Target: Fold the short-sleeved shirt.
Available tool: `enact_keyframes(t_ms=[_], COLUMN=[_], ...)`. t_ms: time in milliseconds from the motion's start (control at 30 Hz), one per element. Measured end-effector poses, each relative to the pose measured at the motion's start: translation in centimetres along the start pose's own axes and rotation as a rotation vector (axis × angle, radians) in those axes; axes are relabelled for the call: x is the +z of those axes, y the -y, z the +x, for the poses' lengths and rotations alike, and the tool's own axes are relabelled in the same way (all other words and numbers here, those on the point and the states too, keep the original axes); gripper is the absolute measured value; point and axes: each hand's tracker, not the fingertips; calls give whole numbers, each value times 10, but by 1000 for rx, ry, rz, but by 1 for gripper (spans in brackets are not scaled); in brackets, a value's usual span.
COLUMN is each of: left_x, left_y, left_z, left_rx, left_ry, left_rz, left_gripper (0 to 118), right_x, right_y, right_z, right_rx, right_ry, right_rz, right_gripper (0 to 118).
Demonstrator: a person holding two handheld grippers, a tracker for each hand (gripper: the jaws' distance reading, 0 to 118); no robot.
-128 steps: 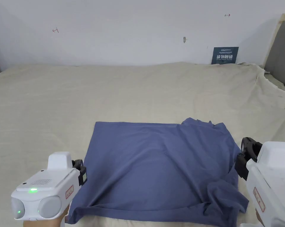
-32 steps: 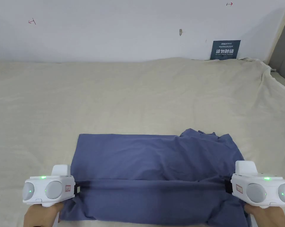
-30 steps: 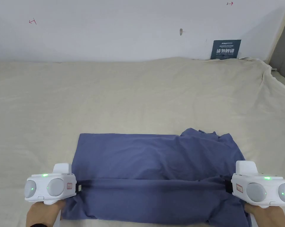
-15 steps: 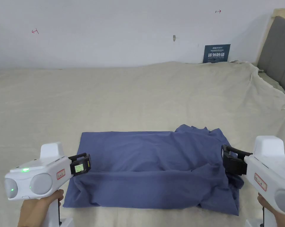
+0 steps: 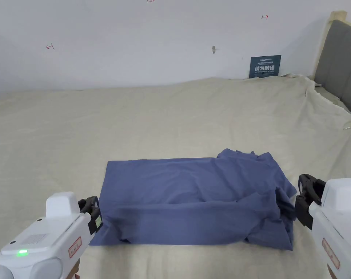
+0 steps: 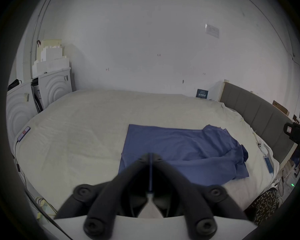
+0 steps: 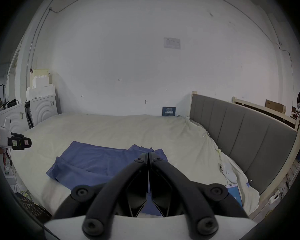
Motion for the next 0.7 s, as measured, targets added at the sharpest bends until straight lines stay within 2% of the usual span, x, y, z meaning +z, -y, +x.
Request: enact_keyframes(t_ms=[333,667,700], left_x=[-13,-104,-113], left_y=[-8,13,18], left_z=[-4,-40,-45], left_rx=[8,15,22], left_ry=[22,-27,-39], left_rz=[-27,-314,-347], left_gripper=[0,0,3], right_x=[-12,-37,-40], right_y=[-5,7,8], right_z=[-7,-3,-3], right_rx=[-15,-29,-28], right_ry=[-12,-10,-9], right_rz=[-3,-67,-76], right_gripper=[0,0,0])
